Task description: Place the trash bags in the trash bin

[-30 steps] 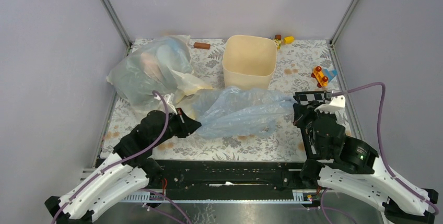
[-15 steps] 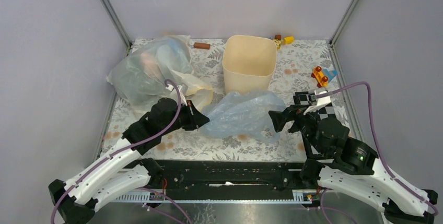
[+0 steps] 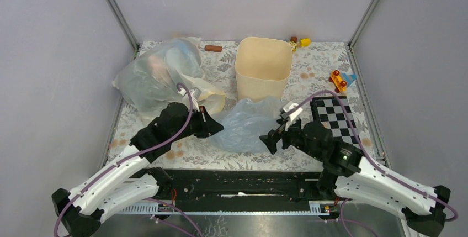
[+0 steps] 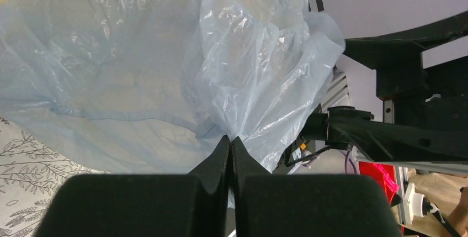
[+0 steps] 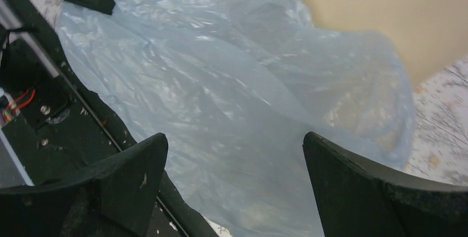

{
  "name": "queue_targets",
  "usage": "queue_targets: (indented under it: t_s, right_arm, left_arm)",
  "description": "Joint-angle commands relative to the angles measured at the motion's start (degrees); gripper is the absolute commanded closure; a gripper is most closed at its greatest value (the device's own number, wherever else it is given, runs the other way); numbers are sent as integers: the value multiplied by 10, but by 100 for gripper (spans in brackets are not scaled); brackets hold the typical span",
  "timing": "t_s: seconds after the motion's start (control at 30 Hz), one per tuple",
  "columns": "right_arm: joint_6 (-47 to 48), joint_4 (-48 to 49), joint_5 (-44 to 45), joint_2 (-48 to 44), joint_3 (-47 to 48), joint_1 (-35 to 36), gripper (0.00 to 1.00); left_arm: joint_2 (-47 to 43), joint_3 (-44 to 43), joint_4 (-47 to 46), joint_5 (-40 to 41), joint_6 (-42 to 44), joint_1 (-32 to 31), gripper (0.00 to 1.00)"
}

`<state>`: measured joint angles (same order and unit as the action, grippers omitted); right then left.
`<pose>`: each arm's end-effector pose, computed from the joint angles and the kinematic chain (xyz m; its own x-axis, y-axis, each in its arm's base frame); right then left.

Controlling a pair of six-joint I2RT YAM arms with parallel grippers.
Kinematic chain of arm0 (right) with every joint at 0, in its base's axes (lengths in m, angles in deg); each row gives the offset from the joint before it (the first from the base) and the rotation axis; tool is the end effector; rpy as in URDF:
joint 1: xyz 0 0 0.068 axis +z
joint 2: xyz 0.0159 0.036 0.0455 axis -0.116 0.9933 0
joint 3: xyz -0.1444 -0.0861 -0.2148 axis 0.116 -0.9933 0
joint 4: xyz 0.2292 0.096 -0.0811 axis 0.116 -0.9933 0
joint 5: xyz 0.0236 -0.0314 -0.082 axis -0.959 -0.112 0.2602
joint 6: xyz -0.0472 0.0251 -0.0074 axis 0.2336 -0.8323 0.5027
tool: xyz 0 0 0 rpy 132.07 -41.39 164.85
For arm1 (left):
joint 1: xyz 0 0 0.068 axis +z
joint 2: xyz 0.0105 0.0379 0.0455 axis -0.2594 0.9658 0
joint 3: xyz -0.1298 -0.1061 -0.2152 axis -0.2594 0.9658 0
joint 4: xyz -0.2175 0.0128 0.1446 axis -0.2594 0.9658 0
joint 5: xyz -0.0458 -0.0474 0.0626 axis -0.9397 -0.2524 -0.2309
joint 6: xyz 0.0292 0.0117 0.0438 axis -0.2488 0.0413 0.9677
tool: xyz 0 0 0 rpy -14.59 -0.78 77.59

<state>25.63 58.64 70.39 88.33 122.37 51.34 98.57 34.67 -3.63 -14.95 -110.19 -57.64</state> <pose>0.0859 0.1237 0.3036 -0.1981 -0.1002 -0.9750 -0.7063 0.7043 0.0712 0.1249 -0.1224 0.3000 -0.7865 -0.2587 -0.5608 0.2875 0.6504 -0.7031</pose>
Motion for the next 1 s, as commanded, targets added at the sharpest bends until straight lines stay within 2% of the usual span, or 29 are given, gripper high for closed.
queue_targets:
  t_s: [0.0, 0.27, 0.47, 0.57, 0.63, 0.73, 0.8, 0.83, 0.9, 0.97]
  right_arm:
    - [55, 63, -93, 78, 50, -1, 0]
    - [109, 71, -193, 198, 141, -1, 0]
    - [113, 76, -283, 279, 153, 0, 1]
    - [100, 90, -276, 283, 143, 0, 19]
    - [94, 94, -267, 272, 135, 0, 39]
    - [73, 105, -245, 234, 125, -1, 77]
    - [42, 107, -209, 199, 117, -1, 93]
    - [31, 99, -186, 181, 120, -1, 100]
    - [9, 53, -131, 151, 144, -1, 100]
    - [-16, -25, -19, 137, 191, -1, 100]
  left_arm:
    - [14, -26, -21, -39, -2, 0, 100]
    - [41, -48, -14, -73, -2, -1, 100]
    - [41, -68, -18, -84, -2, -1, 100]
    - [36, -80, -34, -92, -2, -1, 100]
    - [36, -91, -43, -101, -2, -1, 100]
    - [36, -106, -51, -105, -2, -1, 100]
    - [36, -114, -53, -103, -2, -1, 100]
    - [35, -118, -54, -101, -2, 0, 100]
    - [27, -125, -54, -87, -2, -1, 100]
    - [18, -136, -49, -61, -2, -1, 100]
